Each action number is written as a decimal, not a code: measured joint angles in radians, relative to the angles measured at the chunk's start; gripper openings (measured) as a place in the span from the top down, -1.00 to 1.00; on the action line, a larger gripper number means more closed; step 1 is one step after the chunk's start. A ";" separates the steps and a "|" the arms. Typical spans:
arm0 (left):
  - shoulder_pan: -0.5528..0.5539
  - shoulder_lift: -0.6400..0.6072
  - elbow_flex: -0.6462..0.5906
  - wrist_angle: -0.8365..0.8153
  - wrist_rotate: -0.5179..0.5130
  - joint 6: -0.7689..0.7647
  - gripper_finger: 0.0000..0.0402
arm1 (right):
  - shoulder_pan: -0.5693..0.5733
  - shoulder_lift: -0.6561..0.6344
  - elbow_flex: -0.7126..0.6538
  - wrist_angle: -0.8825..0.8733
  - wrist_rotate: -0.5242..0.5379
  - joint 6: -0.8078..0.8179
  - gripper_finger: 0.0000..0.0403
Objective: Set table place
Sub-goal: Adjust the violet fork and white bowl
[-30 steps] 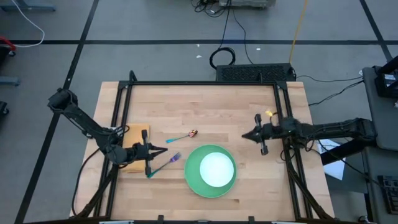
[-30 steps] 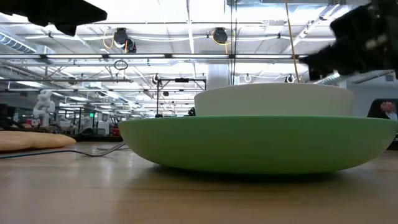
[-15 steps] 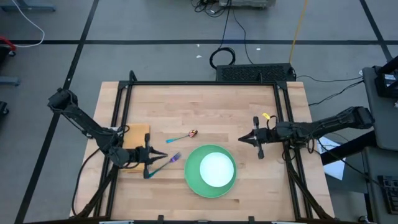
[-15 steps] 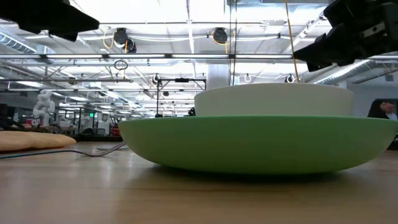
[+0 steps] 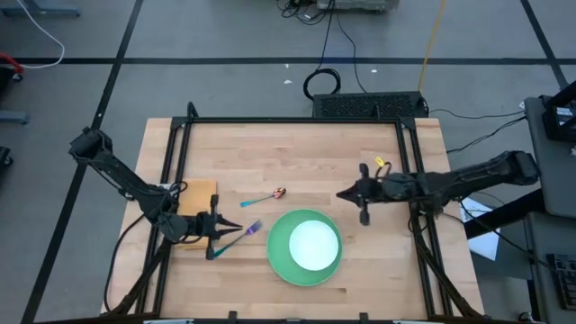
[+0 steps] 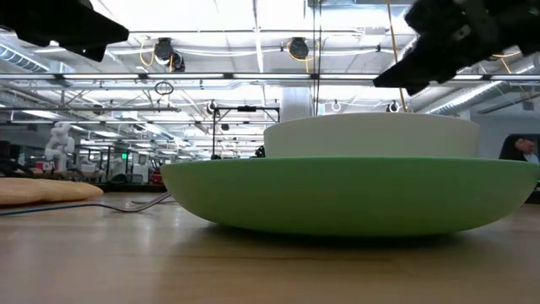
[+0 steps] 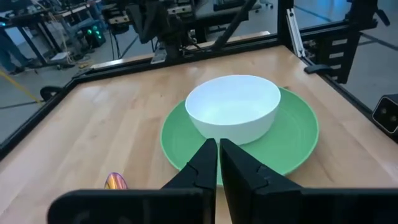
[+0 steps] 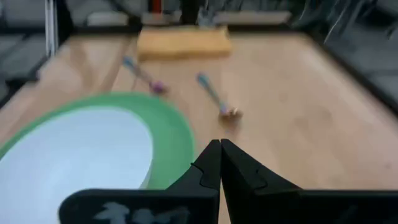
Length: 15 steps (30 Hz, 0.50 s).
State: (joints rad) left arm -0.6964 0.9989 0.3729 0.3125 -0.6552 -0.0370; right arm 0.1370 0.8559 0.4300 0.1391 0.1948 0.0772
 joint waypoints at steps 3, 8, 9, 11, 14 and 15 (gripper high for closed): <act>0.000 0.000 0.000 -0.006 0.000 -0.030 0.87 | -0.035 0.098 0.125 -0.129 -0.084 -0.013 1.00; -0.001 0.000 0.000 -0.011 -0.050 -0.027 0.87 | -0.085 0.281 0.287 -0.176 -0.221 -0.062 1.00; -0.004 0.000 0.000 -0.011 -0.089 -0.027 0.87 | -0.093 0.317 0.315 -0.171 -0.243 -0.072 1.00; -0.013 0.000 0.000 -0.011 -0.187 -0.036 0.87 | -0.110 0.396 0.383 -0.169 -0.291 -0.088 1.00; -0.030 -0.010 0.000 -0.011 -0.313 -0.049 0.87 | -0.126 0.522 0.498 -0.187 -0.360 -0.118 1.00; -0.035 -0.017 0.000 -0.010 -0.345 -0.055 0.87 | -0.126 0.569 0.541 -0.202 -0.381 -0.134 1.00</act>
State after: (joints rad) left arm -0.7314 0.9820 0.3729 0.3023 -0.9997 -0.0923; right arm 0.0109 1.4251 0.9711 -0.0630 -0.1866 -0.0567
